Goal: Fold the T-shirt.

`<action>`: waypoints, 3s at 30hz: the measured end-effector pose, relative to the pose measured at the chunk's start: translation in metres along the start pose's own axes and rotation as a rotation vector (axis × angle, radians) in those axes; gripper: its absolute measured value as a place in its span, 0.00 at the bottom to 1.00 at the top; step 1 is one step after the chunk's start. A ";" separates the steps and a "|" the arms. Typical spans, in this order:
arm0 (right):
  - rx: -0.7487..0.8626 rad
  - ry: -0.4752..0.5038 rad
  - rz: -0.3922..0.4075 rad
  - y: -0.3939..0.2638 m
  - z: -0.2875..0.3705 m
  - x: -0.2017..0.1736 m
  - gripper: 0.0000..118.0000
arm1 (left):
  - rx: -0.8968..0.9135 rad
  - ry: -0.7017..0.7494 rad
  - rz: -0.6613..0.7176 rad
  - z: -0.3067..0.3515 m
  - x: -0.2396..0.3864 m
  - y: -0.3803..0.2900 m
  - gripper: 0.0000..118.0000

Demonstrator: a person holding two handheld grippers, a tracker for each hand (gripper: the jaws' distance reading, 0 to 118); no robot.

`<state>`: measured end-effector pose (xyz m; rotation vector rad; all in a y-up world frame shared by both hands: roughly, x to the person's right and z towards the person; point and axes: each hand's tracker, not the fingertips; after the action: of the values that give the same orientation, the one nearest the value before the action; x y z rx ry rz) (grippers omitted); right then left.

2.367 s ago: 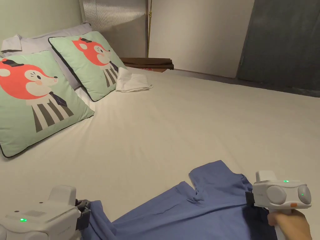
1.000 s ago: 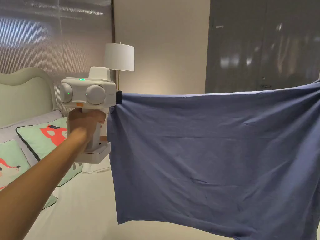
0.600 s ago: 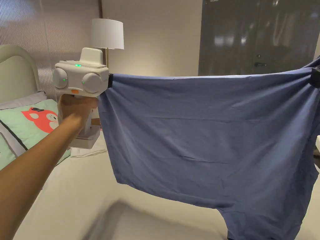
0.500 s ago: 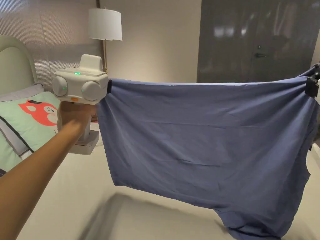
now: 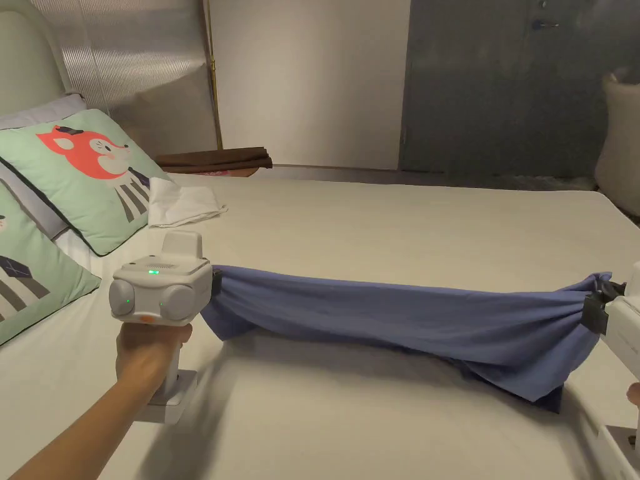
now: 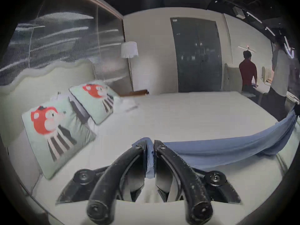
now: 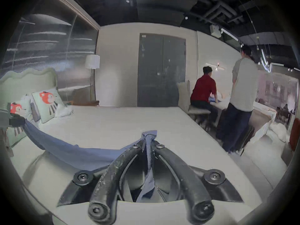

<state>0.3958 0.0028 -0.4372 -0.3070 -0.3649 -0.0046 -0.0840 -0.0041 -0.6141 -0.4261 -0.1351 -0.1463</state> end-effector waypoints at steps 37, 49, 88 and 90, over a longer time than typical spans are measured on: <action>-0.473 0.025 -0.034 -0.234 0.263 0.033 0.02 | -0.286 -0.045 -0.016 0.245 -0.044 -0.277 0.04; -0.143 0.027 -0.048 -0.130 0.283 -0.005 0.91 | -0.031 -0.117 0.166 0.266 -0.016 -0.184 0.96; 0.170 -0.038 0.065 -0.087 0.308 -0.061 0.00 | -0.129 -0.138 0.051 0.263 -0.023 -0.176 0.12; 0.164 -0.044 0.069 -0.087 0.307 -0.060 0.00 | -0.196 -0.119 0.044 0.257 -0.036 -0.190 0.25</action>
<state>0.2264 0.0074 -0.1596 -0.1570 -0.3959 0.0993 -0.1771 -0.0627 -0.3117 -0.6327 -0.2294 -0.0912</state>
